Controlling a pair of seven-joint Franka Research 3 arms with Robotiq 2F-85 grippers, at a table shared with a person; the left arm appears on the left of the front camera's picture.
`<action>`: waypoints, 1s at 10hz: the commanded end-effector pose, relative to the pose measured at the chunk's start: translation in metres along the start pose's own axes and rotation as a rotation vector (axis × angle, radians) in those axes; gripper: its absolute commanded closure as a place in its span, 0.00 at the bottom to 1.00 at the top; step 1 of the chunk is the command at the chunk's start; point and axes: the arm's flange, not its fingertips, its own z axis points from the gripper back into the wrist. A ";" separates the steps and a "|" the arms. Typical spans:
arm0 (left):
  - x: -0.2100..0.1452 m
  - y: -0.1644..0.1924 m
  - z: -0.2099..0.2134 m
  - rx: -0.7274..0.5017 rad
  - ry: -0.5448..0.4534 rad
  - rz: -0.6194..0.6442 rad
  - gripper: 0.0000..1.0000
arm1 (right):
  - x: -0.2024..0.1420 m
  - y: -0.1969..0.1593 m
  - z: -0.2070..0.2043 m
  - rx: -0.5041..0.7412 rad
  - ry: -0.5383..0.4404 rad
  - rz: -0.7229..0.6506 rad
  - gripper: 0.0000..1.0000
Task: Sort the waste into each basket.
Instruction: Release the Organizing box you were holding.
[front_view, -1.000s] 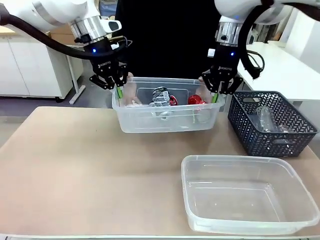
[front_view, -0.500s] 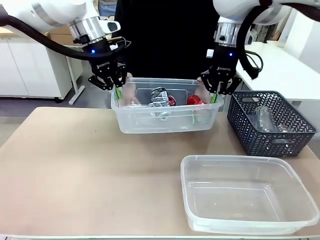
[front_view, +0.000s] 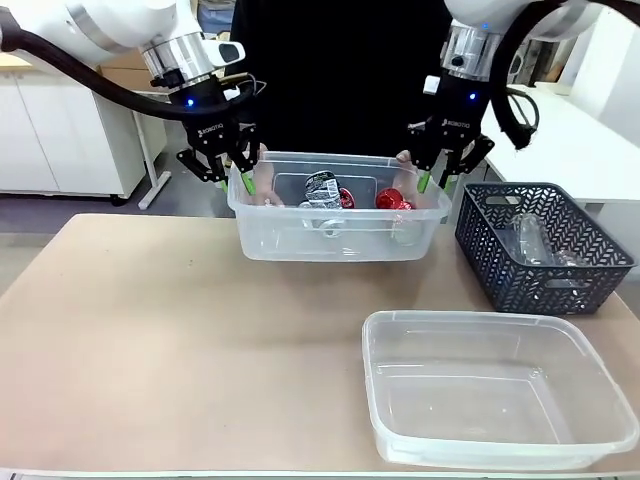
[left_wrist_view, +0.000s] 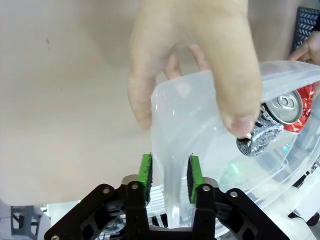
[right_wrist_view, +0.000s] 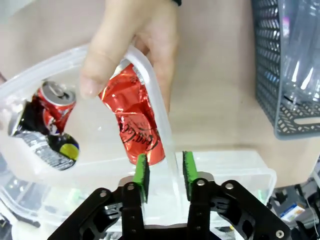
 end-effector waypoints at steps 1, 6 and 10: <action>-0.006 0.001 0.005 -0.015 -0.020 0.007 0.00 | -0.011 -0.007 -0.009 0.040 -0.043 -0.011 0.00; -0.028 0.000 0.031 -0.045 -0.111 -0.003 0.00 | -0.013 -0.012 -0.006 0.114 -0.087 -0.012 0.00; -0.023 -0.005 0.040 -0.020 -0.098 -0.008 0.00 | -0.007 -0.003 -0.003 0.082 -0.075 -0.030 0.00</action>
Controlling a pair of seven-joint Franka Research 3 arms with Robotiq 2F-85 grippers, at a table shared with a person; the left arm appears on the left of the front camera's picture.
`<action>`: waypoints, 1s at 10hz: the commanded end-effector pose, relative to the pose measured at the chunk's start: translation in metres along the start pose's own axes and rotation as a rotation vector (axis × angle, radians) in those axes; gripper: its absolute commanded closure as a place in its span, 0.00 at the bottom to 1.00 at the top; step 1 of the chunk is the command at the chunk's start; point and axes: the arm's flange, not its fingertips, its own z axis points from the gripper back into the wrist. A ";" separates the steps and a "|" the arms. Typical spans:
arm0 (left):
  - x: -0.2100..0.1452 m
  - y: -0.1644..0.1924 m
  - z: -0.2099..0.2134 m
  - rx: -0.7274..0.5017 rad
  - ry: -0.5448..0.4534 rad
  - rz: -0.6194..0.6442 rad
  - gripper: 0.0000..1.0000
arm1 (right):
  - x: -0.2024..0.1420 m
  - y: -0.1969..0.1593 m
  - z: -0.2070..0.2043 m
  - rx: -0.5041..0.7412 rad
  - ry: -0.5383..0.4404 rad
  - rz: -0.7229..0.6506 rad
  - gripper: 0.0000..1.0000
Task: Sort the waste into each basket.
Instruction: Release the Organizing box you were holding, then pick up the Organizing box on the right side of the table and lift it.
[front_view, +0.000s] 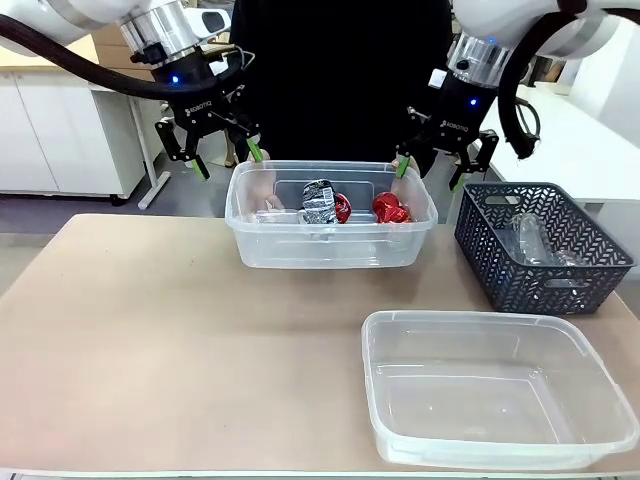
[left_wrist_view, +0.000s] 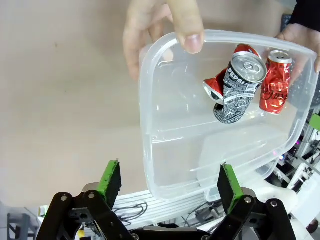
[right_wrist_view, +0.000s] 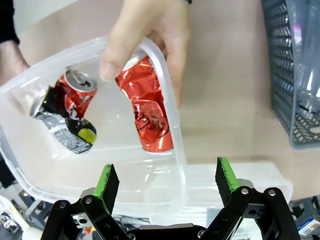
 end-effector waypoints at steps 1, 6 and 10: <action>0.000 -0.002 0.005 -0.003 -0.008 -0.002 0.00 | 0.002 0.001 0.002 -0.007 -0.002 0.004 0.00; 0.000 -0.002 0.005 -0.003 -0.008 -0.002 0.00 | 0.002 0.001 0.002 -0.007 -0.002 0.004 0.00; -0.073 -0.013 0.012 -0.003 0.050 -0.019 0.00 | -0.089 -0.036 0.046 0.069 -0.125 0.144 0.00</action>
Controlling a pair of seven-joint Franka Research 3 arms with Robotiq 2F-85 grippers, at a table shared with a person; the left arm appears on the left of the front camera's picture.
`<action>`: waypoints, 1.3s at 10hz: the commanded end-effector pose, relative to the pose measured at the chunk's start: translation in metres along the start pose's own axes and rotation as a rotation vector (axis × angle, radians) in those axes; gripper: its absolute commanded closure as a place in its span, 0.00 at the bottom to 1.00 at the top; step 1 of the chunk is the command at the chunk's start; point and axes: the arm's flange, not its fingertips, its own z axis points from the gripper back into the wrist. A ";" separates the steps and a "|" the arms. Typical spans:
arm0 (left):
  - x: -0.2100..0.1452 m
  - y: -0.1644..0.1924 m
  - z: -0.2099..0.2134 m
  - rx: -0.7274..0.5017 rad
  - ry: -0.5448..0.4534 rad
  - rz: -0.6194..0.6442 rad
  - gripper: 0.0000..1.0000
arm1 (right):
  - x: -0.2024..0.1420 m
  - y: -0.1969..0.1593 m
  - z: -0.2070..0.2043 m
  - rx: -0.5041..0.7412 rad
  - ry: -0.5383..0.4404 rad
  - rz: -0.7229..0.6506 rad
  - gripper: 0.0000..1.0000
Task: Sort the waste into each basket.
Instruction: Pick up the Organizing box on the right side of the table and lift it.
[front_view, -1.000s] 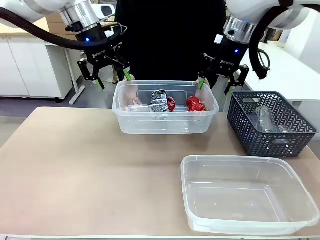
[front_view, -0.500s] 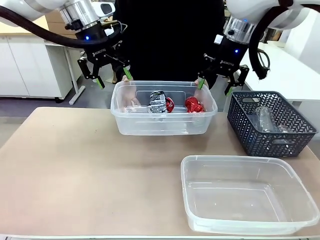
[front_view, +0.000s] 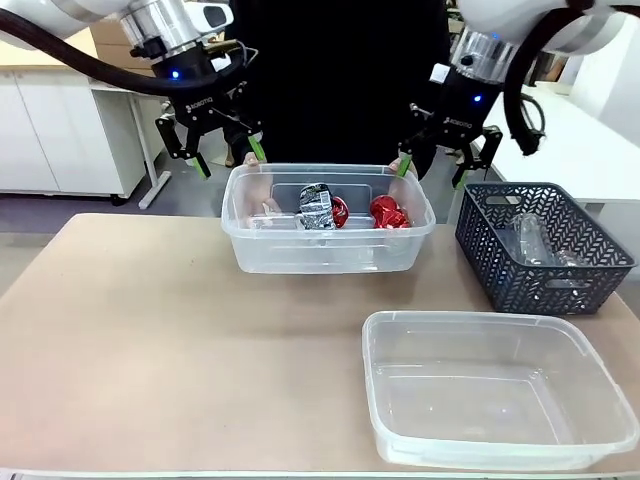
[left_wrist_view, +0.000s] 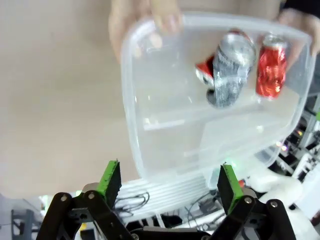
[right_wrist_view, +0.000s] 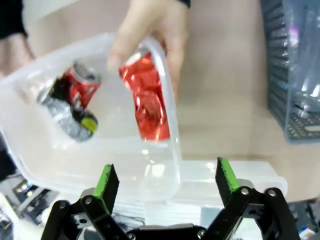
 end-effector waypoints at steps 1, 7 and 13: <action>-0.085 -0.001 0.001 -0.012 -0.028 0.042 0.00 | -0.103 -0.056 0.042 0.099 -0.110 0.100 0.00; -0.143 -0.062 -0.069 -0.096 0.131 -0.041 0.00 | -0.208 -0.146 -0.004 0.072 -0.066 0.175 0.00; -0.191 -0.085 -0.131 -0.010 0.133 -0.054 0.00 | -0.236 -0.180 -0.010 0.035 0.035 0.143 0.00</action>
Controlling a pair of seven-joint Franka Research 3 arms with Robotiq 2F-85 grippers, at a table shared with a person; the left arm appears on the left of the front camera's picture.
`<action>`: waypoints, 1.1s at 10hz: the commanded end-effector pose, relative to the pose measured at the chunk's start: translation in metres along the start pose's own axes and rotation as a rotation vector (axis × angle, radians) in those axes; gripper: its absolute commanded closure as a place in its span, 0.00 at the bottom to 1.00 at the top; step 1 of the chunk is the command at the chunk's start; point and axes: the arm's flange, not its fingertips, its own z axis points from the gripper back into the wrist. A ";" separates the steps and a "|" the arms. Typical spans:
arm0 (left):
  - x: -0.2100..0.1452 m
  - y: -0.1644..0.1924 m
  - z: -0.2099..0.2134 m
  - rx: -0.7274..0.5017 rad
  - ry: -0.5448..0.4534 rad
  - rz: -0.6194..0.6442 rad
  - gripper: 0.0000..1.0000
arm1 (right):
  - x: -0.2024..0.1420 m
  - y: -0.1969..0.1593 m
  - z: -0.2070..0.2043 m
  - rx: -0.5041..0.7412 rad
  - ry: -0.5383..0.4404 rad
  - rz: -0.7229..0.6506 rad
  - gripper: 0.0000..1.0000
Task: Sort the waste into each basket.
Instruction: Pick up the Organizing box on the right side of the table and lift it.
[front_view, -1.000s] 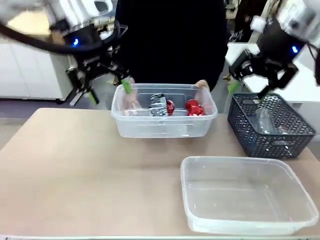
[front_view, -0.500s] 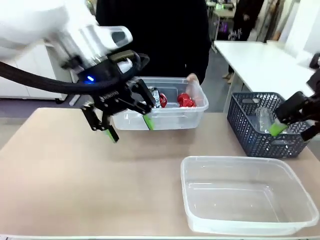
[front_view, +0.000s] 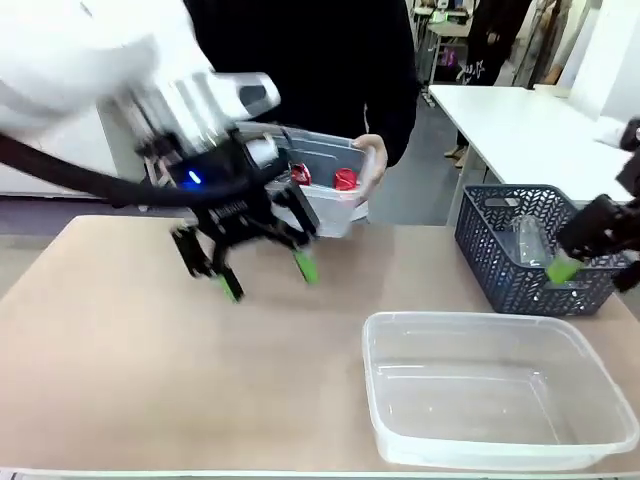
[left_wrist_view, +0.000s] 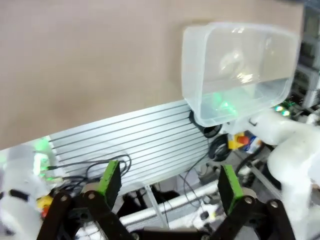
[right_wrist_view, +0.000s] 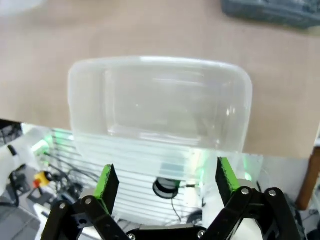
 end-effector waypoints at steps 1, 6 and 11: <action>0.003 -0.037 -0.076 0.073 0.056 -0.010 0.00 | -0.040 -0.054 -0.058 -0.045 0.112 -0.001 0.00; 0.014 -0.090 -0.157 0.152 0.113 0.005 0.00 | -0.049 -0.096 -0.185 -0.381 0.258 -0.222 0.00; 0.010 -0.085 -0.182 0.142 0.070 0.004 0.00 | 0.031 -0.068 -0.104 -0.265 0.400 -0.122 0.00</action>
